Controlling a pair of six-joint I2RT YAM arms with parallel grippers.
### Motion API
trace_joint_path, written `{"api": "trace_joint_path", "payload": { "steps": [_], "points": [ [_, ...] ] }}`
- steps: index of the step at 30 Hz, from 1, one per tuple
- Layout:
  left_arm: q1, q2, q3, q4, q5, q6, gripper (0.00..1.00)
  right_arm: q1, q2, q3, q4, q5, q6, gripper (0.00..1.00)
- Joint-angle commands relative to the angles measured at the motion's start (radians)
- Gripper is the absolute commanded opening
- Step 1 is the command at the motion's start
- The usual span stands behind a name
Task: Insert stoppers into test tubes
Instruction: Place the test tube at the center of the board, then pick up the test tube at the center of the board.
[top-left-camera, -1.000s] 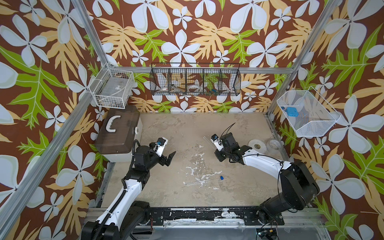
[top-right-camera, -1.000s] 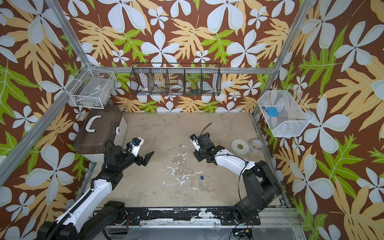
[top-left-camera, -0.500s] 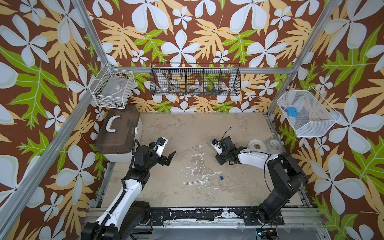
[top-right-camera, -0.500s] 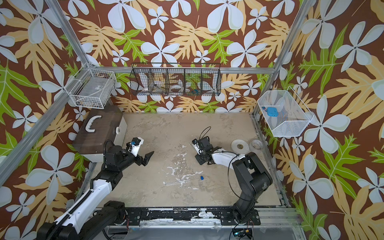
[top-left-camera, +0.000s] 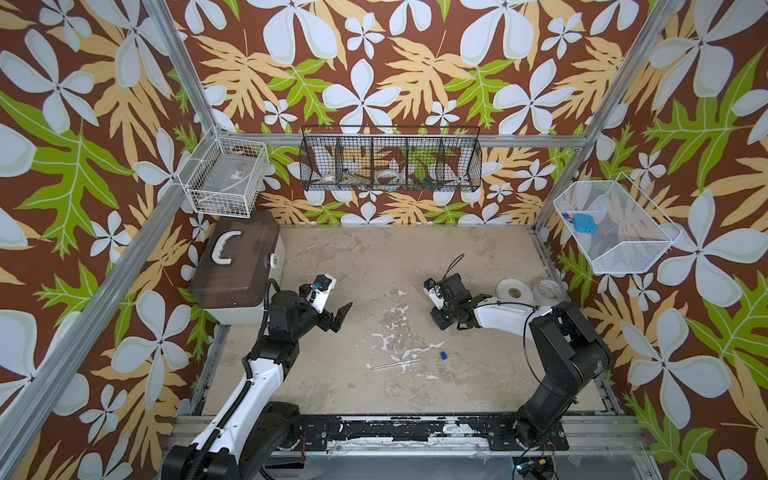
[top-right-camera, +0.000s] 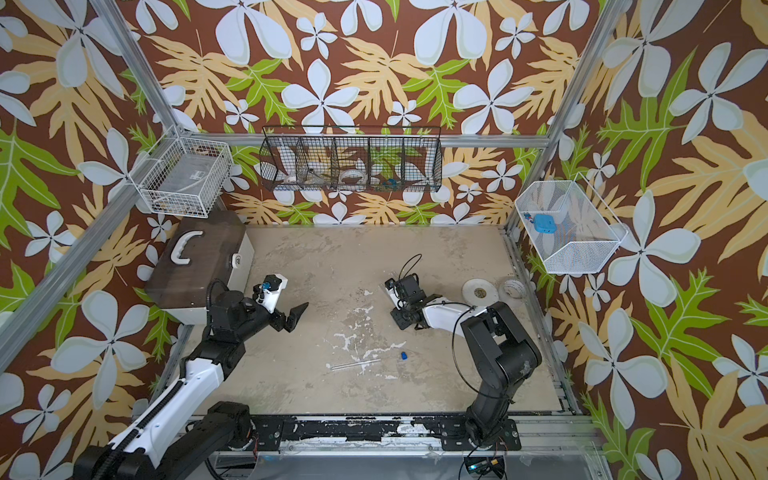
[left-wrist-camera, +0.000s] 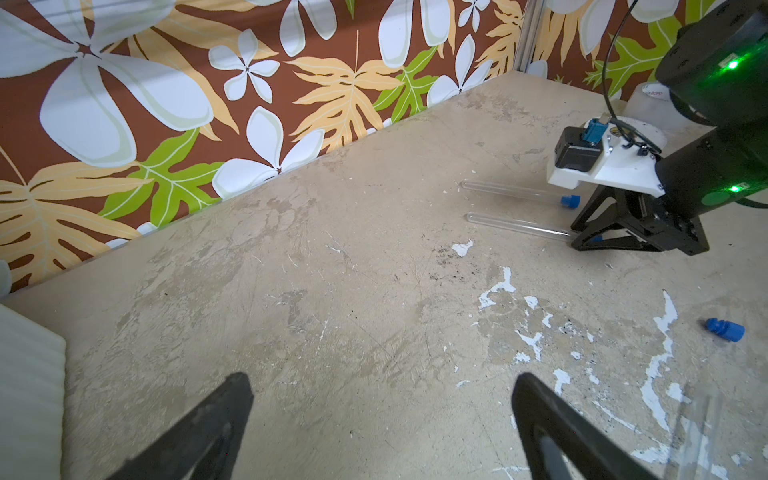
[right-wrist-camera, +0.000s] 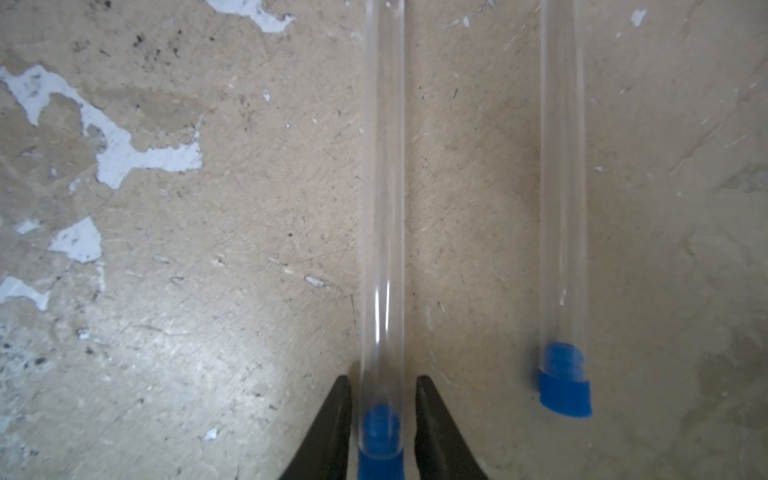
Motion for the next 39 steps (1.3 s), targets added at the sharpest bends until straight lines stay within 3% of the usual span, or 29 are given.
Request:
{"api": "trace_joint_path", "payload": {
  "steps": [1, 9, 13, 25, 32, 39],
  "points": [
    [0.0, -0.003, -0.01, 0.03, 0.007, -0.003, 1.0, 0.001, -0.026, 0.009, -0.026, 0.015, -0.019, 0.34],
    [0.0, -0.006, 0.0, 0.014, 0.025, -0.003, 1.0, 0.001, -0.202, 0.063, -0.133, -0.032, -0.068, 0.41],
    [0.002, -0.002, 0.01, -0.007, 0.025, -0.001, 1.0, 0.004, -0.302, 0.089, -0.203, -0.113, -0.077, 0.45],
    [0.003, -0.006, 0.009, -0.005, 0.051, -0.008, 1.0, 0.033, -0.463, 0.185, -0.411, -0.121, -0.265, 0.74],
    [0.005, 0.0, 0.014, -0.01, 0.063, -0.016, 1.0, 0.082, -0.455, 0.207, -0.497, -0.199, -0.372, 0.76],
    [0.005, 0.006, 0.011, -0.006, 0.066, -0.016, 1.0, 0.209, -0.387, 0.233, -0.57, -0.128, -0.473, 0.74]
  ]
}}
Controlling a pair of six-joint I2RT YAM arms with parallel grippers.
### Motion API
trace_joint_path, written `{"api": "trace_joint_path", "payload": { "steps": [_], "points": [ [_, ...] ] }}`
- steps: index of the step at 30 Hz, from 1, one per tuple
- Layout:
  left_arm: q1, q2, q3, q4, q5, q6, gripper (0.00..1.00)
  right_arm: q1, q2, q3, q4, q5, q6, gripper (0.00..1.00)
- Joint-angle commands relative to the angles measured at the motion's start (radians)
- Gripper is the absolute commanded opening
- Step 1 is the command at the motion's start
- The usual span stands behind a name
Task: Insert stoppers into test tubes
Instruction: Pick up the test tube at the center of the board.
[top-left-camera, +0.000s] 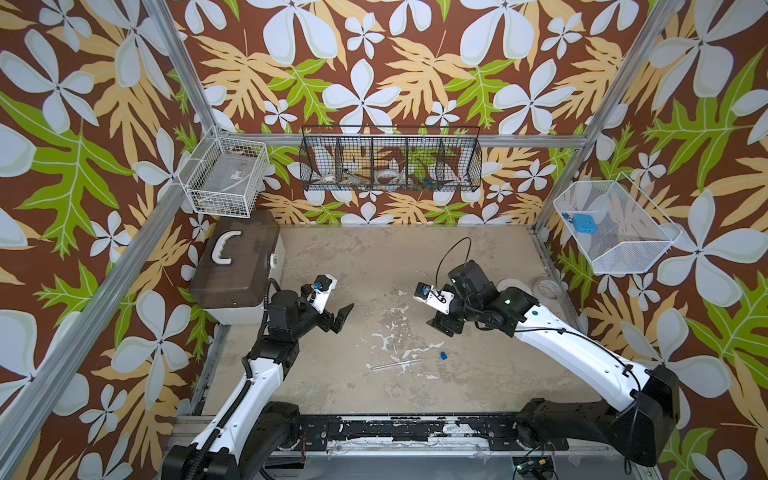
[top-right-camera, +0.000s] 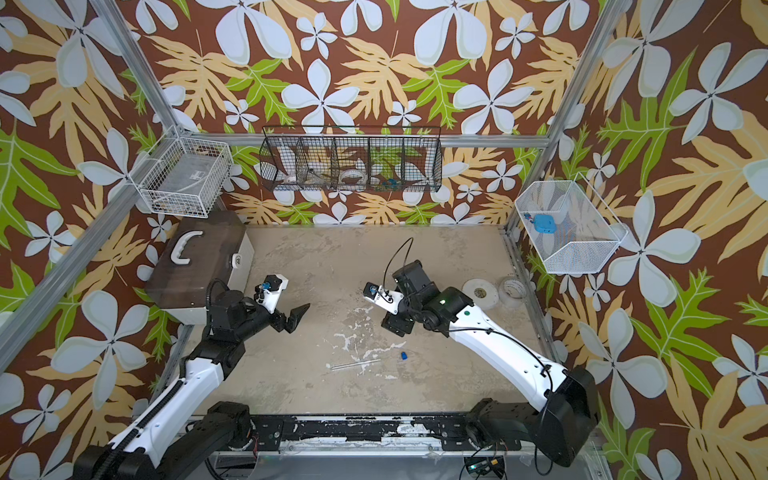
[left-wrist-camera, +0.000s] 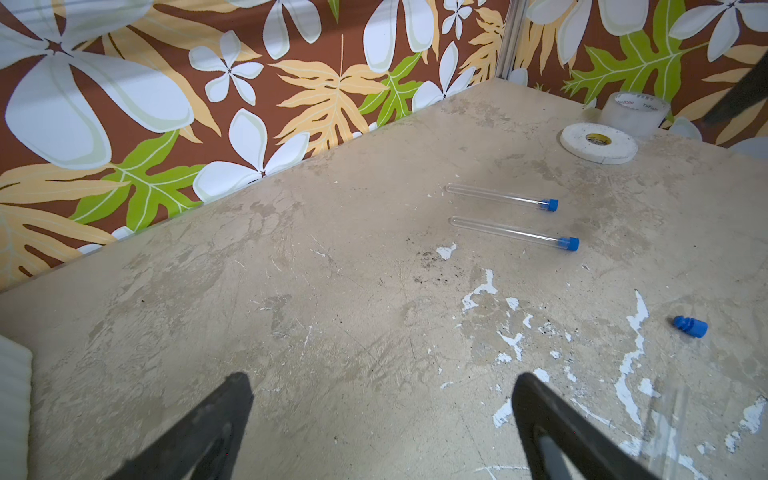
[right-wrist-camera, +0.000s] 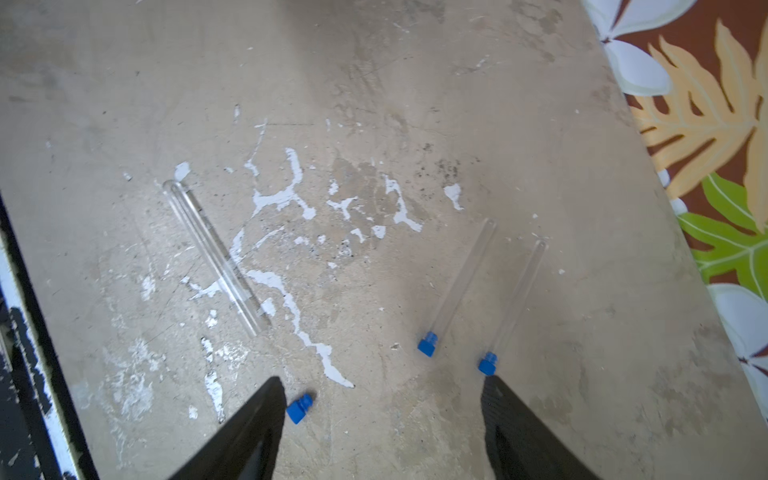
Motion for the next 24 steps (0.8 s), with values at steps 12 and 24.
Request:
{"api": "trace_joint_path", "payload": {
  "steps": [12, 24],
  "points": [
    [0.003, 0.0, 0.0, 0.024, 0.015, 0.002, 1.0, 0.137, 0.152, -0.088, 0.011, 0.019, -0.121, 0.68],
    [0.001, -0.01, 0.013, 0.0, 0.016, -0.001, 1.0, 0.184, 0.31, -0.077, 0.033, -0.002, -0.075, 0.58]
  ]
}}
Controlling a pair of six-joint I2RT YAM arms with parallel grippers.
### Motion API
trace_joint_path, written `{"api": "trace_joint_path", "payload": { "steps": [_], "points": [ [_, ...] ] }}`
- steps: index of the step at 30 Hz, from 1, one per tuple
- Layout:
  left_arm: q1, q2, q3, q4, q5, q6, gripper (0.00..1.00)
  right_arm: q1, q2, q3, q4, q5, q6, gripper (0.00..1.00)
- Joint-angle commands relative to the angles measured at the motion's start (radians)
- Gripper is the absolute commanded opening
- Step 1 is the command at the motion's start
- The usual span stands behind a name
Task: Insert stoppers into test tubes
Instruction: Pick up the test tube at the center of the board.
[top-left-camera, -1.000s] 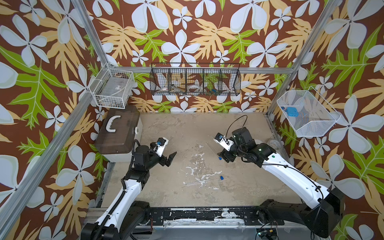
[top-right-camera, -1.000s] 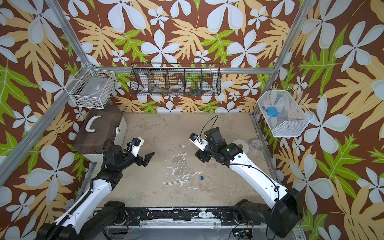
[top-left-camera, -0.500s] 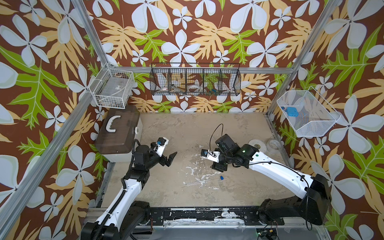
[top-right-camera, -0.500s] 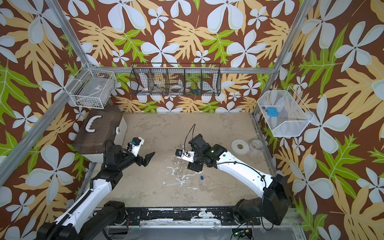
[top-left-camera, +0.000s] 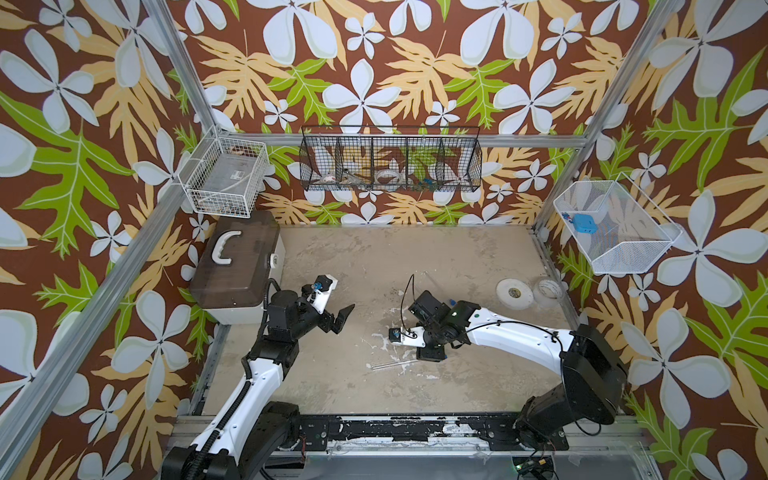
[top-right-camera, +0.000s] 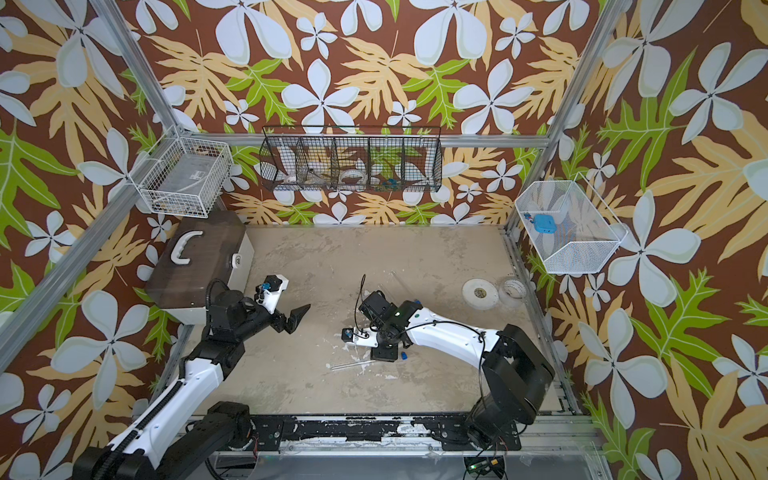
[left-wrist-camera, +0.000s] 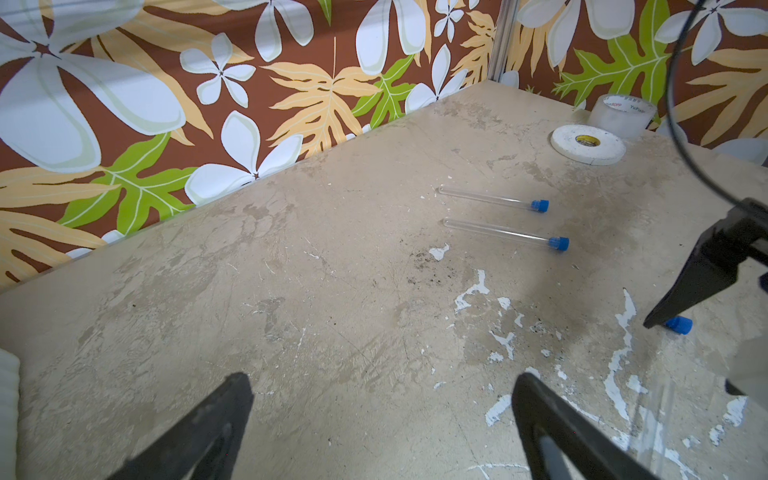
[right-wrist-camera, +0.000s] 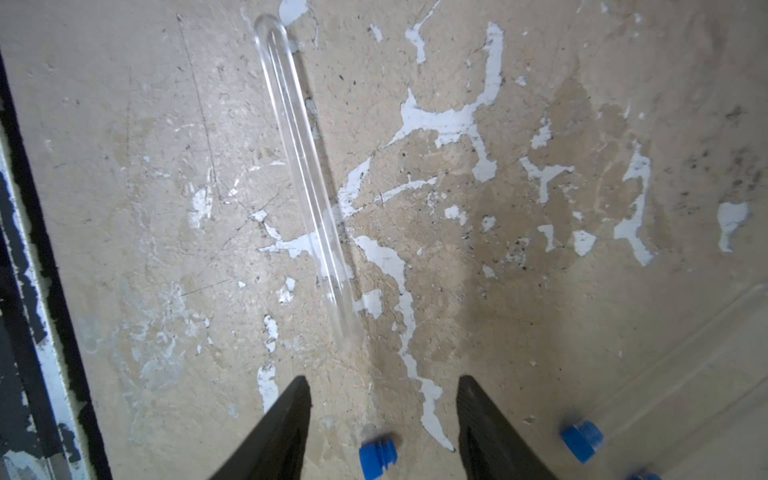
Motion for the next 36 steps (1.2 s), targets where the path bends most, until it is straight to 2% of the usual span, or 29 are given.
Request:
{"api": "trace_joint_path", "payload": {
  "steps": [1, 11, 25, 36],
  "points": [
    [0.001, -0.005, -0.002, 0.02, 0.001, 0.002, 1.0, 0.023, 0.034, 0.008, 0.004, -0.007, 0.011, 0.57],
    [-0.002, -0.003, 0.001, 0.01, 0.02, -0.004, 1.0, 0.042, 0.108, 0.011, 0.013, 0.008, 0.021, 0.52],
    [0.0, -0.003, 0.009, 0.001, 0.013, -0.006, 1.0, 0.063, 0.195, 0.033, 0.017, 0.027, 0.041, 0.29],
    [0.001, 0.001, 0.013, -0.001, 0.001, 0.0, 1.0, 0.062, 0.192, 0.028, 0.029, 0.039, 0.043, 0.21]
  ]
}}
